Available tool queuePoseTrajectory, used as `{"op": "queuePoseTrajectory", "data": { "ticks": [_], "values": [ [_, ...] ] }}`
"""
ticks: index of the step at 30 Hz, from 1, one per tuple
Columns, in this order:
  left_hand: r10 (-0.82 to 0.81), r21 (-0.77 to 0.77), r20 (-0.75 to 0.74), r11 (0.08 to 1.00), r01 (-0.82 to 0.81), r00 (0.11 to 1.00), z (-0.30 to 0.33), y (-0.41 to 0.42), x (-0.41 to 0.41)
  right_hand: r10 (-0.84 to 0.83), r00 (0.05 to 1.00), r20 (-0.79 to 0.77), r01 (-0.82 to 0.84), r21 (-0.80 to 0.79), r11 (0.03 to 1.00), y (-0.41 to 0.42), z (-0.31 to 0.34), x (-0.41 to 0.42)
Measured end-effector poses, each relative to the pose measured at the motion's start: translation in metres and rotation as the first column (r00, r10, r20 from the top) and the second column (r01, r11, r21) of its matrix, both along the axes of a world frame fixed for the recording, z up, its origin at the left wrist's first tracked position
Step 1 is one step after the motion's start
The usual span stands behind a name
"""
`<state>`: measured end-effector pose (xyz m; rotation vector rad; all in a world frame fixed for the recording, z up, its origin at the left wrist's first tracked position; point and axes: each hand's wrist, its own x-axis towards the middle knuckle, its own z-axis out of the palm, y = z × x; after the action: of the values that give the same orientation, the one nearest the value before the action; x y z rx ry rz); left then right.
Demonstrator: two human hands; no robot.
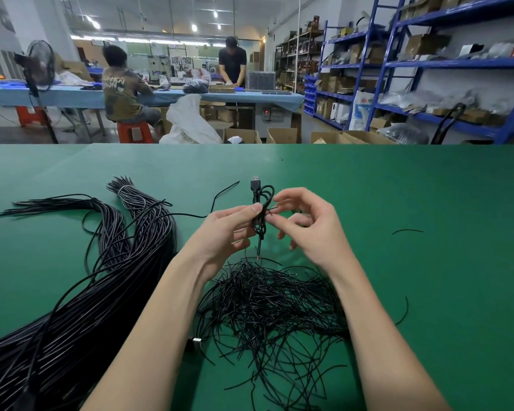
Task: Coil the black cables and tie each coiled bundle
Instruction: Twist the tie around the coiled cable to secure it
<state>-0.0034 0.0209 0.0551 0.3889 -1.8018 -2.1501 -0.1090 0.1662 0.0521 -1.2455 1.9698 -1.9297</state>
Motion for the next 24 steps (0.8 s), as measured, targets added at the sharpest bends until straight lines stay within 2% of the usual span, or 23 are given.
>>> {"op": "queuePoseTrajectory", "data": {
  "ticks": [5, 7, 8, 9, 10, 11, 12, 13, 14, 15, 16, 17, 18, 20, 24],
  "values": [
    [-0.012, -0.038, -0.001, 0.999, 0.012, 1.000, 0.000, 0.002, 0.001, -0.135, 0.973, -0.188, 0.131, -0.029, 0.991, 0.000, -0.003, 0.001],
    [-0.004, -0.070, -0.018, 0.998, 0.003, 1.000, 0.000, 0.002, 0.002, -0.180, 0.964, -0.196, 0.176, -0.036, 0.984, -0.003, -0.003, 0.001],
    [0.011, -0.103, -0.031, 0.995, -0.014, 0.999, 0.001, 0.002, 0.002, -0.161, 0.977, -0.140, 0.158, -0.028, 0.987, -0.004, -0.003, 0.002],
    [0.035, -0.152, -0.046, 0.987, -0.042, 0.998, 0.001, 0.002, 0.001, -0.108, 0.994, -0.006, 0.108, -0.022, 0.994, -0.006, -0.003, 0.002],
    [0.062, -0.207, -0.063, 0.976, -0.073, 0.996, 0.001, 0.001, 0.001, -0.019, 0.978, 0.207, 0.028, -0.037, 0.999, -0.008, -0.003, 0.002],
    [0.084, -0.252, -0.078, 0.962, -0.101, 0.993, 0.001, 0.000, 0.000, 0.112, 0.869, 0.483, -0.078, -0.089, 0.993, -0.011, -0.001, 0.005],
    [0.106, -0.278, -0.082, 0.952, -0.125, 0.991, 0.000, -0.001, -0.001, 0.224, 0.677, 0.701, -0.157, -0.160, 0.975, -0.012, 0.000, 0.008],
    [0.128, -0.282, -0.071, 0.949, -0.143, 0.989, -0.001, -0.001, -0.001, 0.274, 0.523, 0.807, -0.184, -0.206, 0.961, -0.013, -0.001, 0.010],
    [0.145, -0.264, -0.047, 0.953, -0.152, 0.988, -0.002, 0.000, -0.001, 0.275, 0.477, 0.834, -0.186, -0.210, 0.960, -0.014, -0.002, 0.011],
    [0.148, -0.227, -0.018, 0.963, -0.148, 0.989, -0.003, 0.000, 0.000, 0.233, 0.555, 0.798, -0.179, -0.159, 0.971, -0.015, -0.004, 0.011],
    [0.133, -0.178, 0.007, 0.976, -0.129, 0.991, -0.003, -0.001, 0.001, 0.161, 0.711, 0.685, -0.147, -0.079, 0.986, -0.015, -0.004, 0.011],
    [0.107, -0.125, 0.024, 0.987, -0.104, 0.994, -0.003, -0.001, 0.002, 0.101, 0.852, 0.513, -0.101, -0.027, 0.995, -0.014, -0.004, 0.011],
    [0.081, -0.079, 0.033, 0.994, -0.078, 0.996, -0.003, -0.003, 0.003, 0.058, 0.941, 0.334, -0.061, -0.002, 0.998, -0.012, -0.004, 0.009],
    [0.032, -0.024, 0.041, 0.999, -0.031, 0.999, -0.002, -0.004, 0.003, 0.020, 0.996, 0.090, -0.019, -0.007, 1.000, -0.006, -0.005, 0.005],
    [-0.031, 0.010, 0.051, 0.999, 0.030, 0.998, -0.004, -0.004, 0.002, -0.053, 0.993, -0.109, 0.050, -0.029, 0.998, 0.001, -0.007, 0.000]
  ]
}}
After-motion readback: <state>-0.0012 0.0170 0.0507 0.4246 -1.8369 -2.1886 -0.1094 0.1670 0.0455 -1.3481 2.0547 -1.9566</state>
